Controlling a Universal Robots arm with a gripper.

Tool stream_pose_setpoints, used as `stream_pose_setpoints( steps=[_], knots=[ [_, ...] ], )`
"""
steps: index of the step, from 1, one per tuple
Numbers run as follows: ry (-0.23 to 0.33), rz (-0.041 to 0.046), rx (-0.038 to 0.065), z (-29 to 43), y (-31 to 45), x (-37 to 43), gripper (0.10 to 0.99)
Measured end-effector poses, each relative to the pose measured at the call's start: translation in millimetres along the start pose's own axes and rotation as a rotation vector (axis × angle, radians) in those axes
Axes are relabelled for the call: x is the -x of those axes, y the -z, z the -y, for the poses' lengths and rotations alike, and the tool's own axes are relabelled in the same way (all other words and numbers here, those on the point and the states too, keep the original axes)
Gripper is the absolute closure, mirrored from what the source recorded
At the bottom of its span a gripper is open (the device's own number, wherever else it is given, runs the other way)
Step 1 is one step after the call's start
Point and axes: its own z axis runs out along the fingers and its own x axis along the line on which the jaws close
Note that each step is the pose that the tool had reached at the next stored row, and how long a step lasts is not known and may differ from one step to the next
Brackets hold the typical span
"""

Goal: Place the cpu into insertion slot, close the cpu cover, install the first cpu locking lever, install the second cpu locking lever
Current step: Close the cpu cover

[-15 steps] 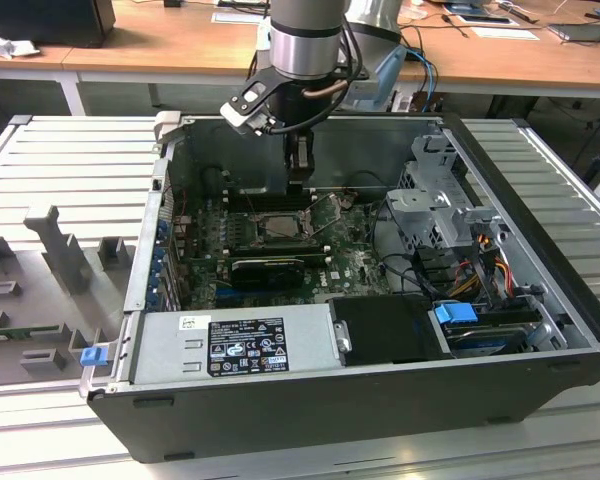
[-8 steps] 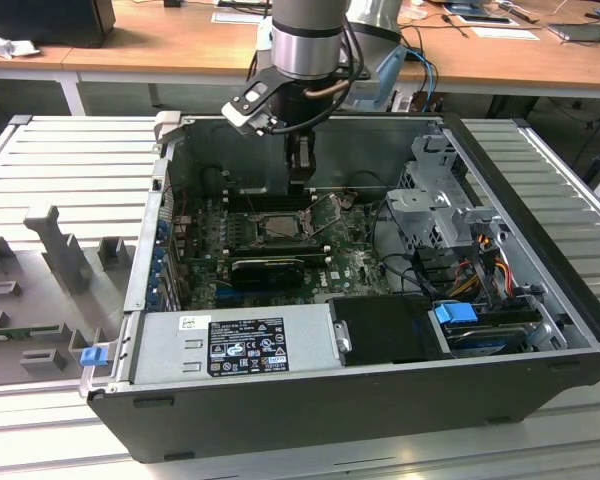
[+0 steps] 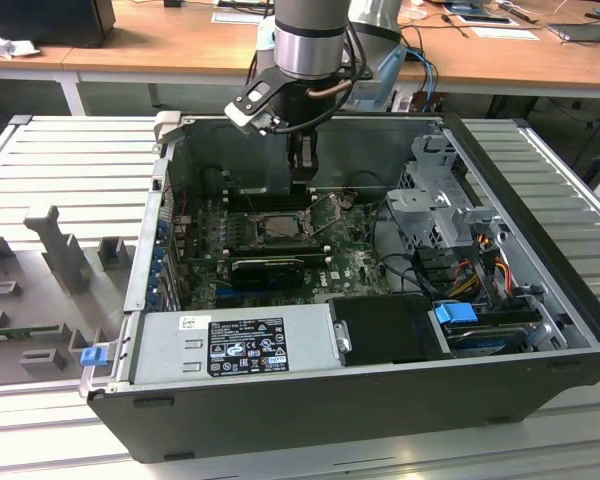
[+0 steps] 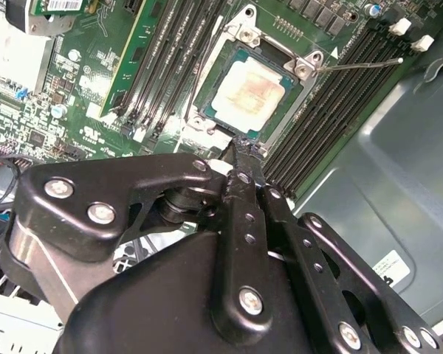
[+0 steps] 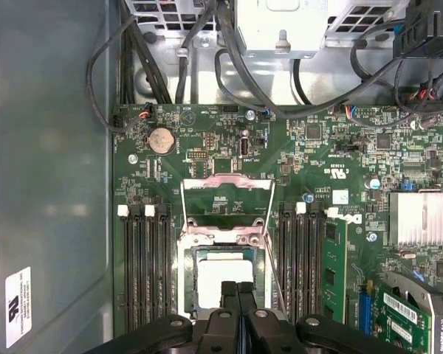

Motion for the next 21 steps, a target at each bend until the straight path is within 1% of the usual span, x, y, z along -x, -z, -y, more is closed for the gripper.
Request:
stream_pose_setpoints(
  steps=[13,16,21],
  knots=[
    [0.000,0.0001,-0.001,-6.1,0.0,0.0,0.980],
    [0.000,0.0001,-0.001,-10.1,0.0,-0.2,0.980],
    [0.000,0.0001,-0.005,-24.0,-0.1,-0.2,0.980]
  ],
)
